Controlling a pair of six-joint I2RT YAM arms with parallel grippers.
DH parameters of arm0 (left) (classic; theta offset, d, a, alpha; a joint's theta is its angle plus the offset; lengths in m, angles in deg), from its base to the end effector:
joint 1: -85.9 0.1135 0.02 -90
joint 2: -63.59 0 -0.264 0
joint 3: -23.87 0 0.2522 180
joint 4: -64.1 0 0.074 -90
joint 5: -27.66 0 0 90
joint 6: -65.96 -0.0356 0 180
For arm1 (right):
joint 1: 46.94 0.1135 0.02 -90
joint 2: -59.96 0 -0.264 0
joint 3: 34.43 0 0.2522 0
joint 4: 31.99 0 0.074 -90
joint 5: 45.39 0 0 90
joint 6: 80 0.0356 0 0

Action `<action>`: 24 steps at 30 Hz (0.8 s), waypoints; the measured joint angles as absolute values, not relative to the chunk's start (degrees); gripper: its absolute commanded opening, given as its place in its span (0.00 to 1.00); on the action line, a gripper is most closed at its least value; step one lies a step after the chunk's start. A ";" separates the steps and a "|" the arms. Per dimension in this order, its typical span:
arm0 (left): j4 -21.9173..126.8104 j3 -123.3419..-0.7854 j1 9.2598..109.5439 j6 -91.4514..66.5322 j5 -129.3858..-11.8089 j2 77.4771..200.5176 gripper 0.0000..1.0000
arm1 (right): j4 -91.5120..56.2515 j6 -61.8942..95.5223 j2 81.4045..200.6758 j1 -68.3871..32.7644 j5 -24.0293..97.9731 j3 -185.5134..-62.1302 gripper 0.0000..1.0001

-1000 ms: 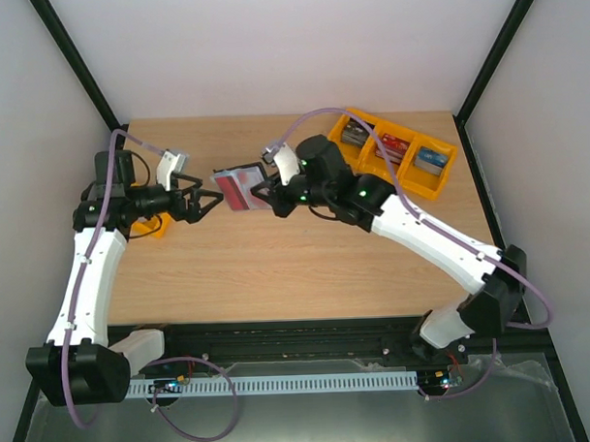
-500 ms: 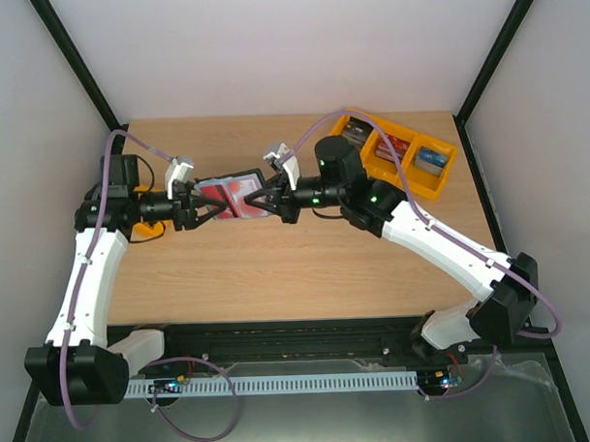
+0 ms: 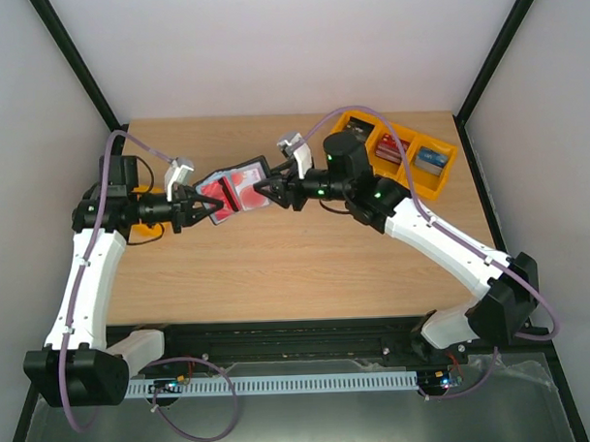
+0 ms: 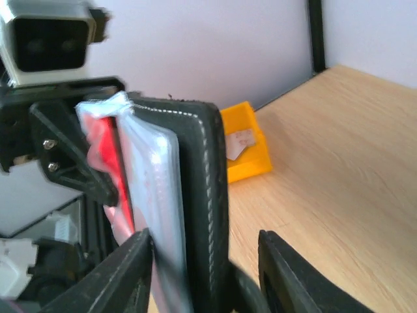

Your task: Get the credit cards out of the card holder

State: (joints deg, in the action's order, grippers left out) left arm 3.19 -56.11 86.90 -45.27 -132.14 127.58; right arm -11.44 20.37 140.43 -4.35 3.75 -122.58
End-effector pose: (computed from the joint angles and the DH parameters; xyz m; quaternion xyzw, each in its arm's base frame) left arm 0.2083 -0.0298 0.3593 0.3489 0.7072 -0.4579 0.4104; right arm 0.2232 0.2368 0.3851 -0.4124 0.6436 0.5048 0.4012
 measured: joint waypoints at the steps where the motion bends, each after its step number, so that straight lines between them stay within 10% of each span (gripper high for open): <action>1: 3.75 -56.04 86.90 -44.46 -131.20 127.58 0.02 | -11.15 20.39 140.43 -4.77 6.11 -122.58 0.51; 9: 7.75 -55.17 86.90 -39.94 -124.86 127.45 0.02 | -7.92 19.10 137.91 -5.57 16.32 -122.58 0.43; 24: 8.59 -55.15 86.55 -38.98 -122.50 127.42 0.02 | -20.29 21.92 140.12 1.44 -2.35 -122.82 0.38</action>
State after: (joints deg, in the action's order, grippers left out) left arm 8.59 -55.15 86.55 -38.98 -122.50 127.42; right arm -20.29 21.92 140.12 1.44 -2.35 -122.82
